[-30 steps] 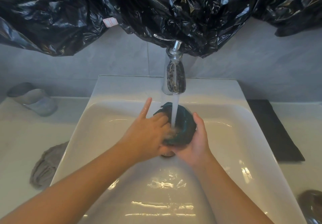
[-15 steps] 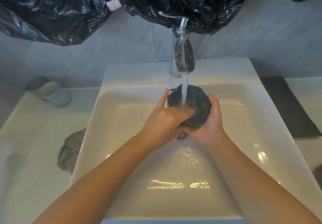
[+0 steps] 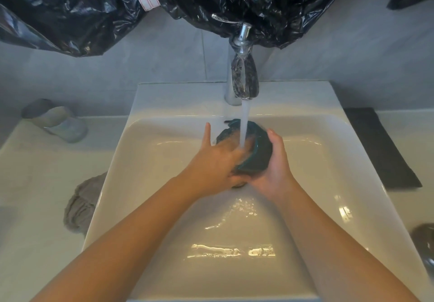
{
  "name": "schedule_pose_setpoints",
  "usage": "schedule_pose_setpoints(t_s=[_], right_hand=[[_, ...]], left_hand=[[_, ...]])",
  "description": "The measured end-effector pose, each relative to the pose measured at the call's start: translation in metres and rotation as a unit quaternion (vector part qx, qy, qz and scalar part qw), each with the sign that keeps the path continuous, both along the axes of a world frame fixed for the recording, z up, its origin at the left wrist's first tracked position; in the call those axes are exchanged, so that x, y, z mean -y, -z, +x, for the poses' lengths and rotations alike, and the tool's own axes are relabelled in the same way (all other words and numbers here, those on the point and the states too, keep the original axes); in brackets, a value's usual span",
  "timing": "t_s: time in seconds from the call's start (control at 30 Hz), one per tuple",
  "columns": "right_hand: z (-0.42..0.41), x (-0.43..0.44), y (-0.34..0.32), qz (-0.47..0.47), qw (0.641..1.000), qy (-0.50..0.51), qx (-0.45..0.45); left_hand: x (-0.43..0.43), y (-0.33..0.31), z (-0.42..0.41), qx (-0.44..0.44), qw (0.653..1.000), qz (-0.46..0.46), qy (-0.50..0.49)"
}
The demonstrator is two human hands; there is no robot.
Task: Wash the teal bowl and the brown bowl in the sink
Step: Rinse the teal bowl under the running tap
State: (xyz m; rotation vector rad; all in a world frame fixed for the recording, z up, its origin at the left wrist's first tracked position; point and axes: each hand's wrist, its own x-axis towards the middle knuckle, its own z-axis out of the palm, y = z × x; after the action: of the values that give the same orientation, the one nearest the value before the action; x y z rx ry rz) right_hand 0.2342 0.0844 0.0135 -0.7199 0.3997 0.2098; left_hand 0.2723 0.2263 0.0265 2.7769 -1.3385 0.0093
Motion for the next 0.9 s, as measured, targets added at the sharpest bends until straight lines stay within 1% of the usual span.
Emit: schedule_pose_setpoints(t_s=[0.07,0.2,0.23,0.27,0.37,0.4,0.43,0.5,0.53,0.6,0.63,0.67,0.7,0.73,0.77,0.8,0.87,0.9], right_hand=[[0.001,0.0,-0.001,-0.016,1.0,0.015,0.006],[0.0,-0.002,-0.003,-0.023,0.998,0.047,0.019],[0.001,-0.002,-0.003,-0.022,0.998,0.059,0.026],[0.001,-0.002,-0.002,-0.017,0.997,0.07,0.031],[0.002,0.001,0.001,0.023,0.997,0.073,0.021],[0.003,0.004,0.003,0.038,0.998,0.057,0.009],[0.004,0.008,0.005,0.056,0.998,0.033,-0.007],[0.004,0.012,0.004,0.092,0.995,-0.017,-0.037],[0.004,0.011,0.002,0.099,0.994,-0.033,-0.043],[0.005,0.005,0.004,0.077,0.996,-0.03,-0.044],[0.005,0.002,0.006,0.056,0.998,-0.018,-0.031],[0.004,0.0,0.008,0.035,0.999,-0.002,-0.011],[0.004,-0.003,0.009,0.016,1.0,0.013,0.006],[0.003,-0.003,0.008,0.007,1.0,0.026,0.017],[0.002,-0.002,0.006,0.013,0.999,0.036,0.025],[0.003,0.001,0.005,0.027,0.998,0.04,0.029],[0.005,0.009,0.004,0.051,0.999,0.016,0.0],[0.005,0.011,0.004,0.049,0.999,0.006,-0.023]], left_hand=[[0.001,0.002,-0.003,0.026,0.999,-0.018,-0.008],[0.005,0.002,-0.006,0.136,0.988,-0.077,-0.012],[0.007,-0.001,-0.007,0.142,0.985,-0.099,-0.004],[0.008,-0.002,-0.008,0.125,0.985,-0.122,0.007],[0.008,-0.006,-0.008,-0.005,0.987,-0.162,0.02],[0.007,-0.006,-0.005,-0.015,0.984,-0.17,0.042],[0.004,-0.006,-0.002,-0.004,0.984,-0.161,0.075],[-0.007,-0.005,0.009,0.031,0.984,-0.112,0.139],[-0.012,-0.007,0.012,0.04,0.983,-0.095,0.149],[-0.015,-0.009,0.01,0.009,0.989,-0.093,0.117],[-0.012,-0.008,0.004,-0.031,0.991,-0.099,0.08],[-0.006,-0.008,-0.003,-0.094,0.988,-0.116,0.031],[0.002,-0.009,-0.009,-0.152,0.979,-0.132,-0.016],[0.007,-0.007,-0.013,-0.176,0.97,-0.158,-0.044],[0.01,-0.006,-0.014,-0.171,0.967,-0.183,-0.044],[0.009,-0.006,-0.012,-0.145,0.971,-0.19,-0.018],[-0.001,-0.006,-0.005,-0.079,0.983,-0.154,0.068],[-0.007,-0.006,-0.001,-0.049,0.986,-0.125,0.102]])
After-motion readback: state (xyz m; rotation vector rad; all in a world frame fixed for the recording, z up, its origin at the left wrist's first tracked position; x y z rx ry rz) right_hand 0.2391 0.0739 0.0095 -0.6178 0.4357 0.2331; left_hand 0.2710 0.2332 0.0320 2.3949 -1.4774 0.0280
